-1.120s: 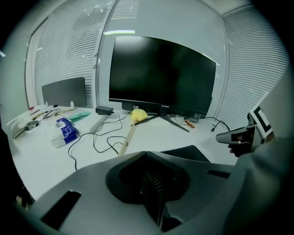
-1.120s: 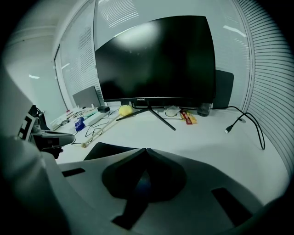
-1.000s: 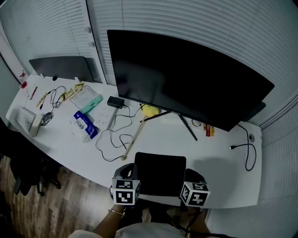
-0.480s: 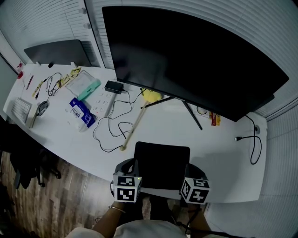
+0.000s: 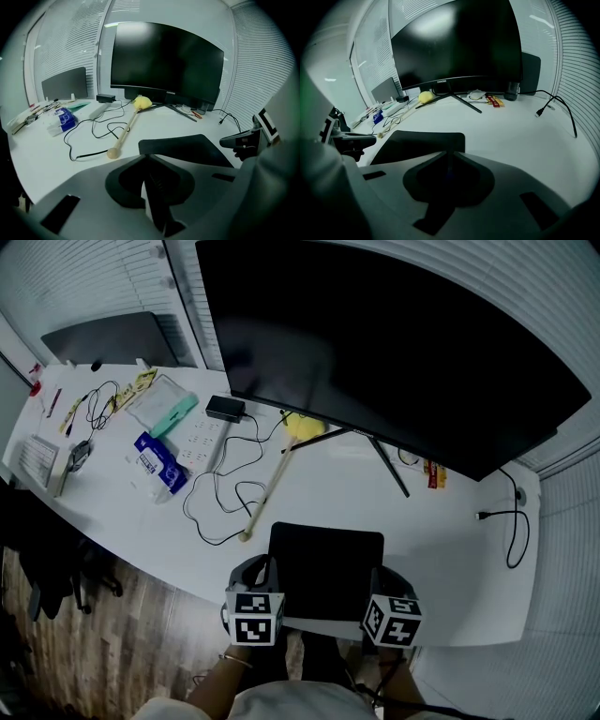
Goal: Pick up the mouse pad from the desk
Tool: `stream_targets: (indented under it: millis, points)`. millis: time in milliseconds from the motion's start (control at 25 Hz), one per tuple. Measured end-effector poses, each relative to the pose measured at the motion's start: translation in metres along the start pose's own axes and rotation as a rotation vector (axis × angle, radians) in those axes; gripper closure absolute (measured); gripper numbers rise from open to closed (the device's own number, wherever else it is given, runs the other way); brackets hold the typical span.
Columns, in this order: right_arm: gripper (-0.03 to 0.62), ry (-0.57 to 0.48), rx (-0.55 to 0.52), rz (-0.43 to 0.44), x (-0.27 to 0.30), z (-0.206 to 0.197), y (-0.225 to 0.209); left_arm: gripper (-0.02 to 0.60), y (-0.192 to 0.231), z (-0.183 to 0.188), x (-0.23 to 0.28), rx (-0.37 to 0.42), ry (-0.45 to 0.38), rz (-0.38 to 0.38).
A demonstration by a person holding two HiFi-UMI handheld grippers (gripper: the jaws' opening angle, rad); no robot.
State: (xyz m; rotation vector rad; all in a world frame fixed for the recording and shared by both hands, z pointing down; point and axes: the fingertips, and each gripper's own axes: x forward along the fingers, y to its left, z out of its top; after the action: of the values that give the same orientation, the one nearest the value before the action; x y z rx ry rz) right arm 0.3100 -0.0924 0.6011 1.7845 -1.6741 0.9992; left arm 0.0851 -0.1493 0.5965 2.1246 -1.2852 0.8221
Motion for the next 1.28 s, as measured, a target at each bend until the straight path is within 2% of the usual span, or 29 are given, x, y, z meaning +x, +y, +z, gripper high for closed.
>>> stream_targets:
  millis: [240, 280, 320, 360, 400, 680, 960, 1280]
  points:
    - [0.546, 0.014, 0.003, 0.005, 0.005, -0.002, -0.002, 0.560, 0.001, -0.004, 0.003, -0.011, 0.017, -0.005]
    - [0.523, 0.018, 0.003, 0.004, 0.006, -0.002, -0.002, 0.558, 0.000, -0.004, 0.003, -0.017, 0.015, -0.009]
    - [0.471, 0.023, 0.003, 0.005, 0.007, -0.003, -0.002, 0.550, 0.000, -0.003, 0.004, -0.022, 0.011, -0.011]
    - [0.467, 0.027, 0.003, 0.006, 0.009, -0.003, -0.002, 0.516, -0.001, -0.003, 0.005, -0.026, 0.008, -0.012]
    - [0.467, 0.031, 0.002, 0.006, 0.009, -0.004, -0.002, 0.472, -0.001, -0.003, 0.006, -0.029, 0.009, -0.012]
    - [0.451, 0.042, -0.007, -0.006, 0.015, -0.004, -0.009, 0.430, -0.004, -0.006, 0.012, -0.028, 0.039, -0.016]
    - [0.448, 0.069, -0.018, -0.006, 0.022, -0.008, -0.013, 0.423, -0.006, -0.015, 0.020, -0.037, 0.096, -0.016]
    - [0.448, 0.082, -0.029, -0.010, 0.026, -0.010, -0.013, 0.423, -0.002, -0.018, 0.026, -0.028, 0.121, 0.008]
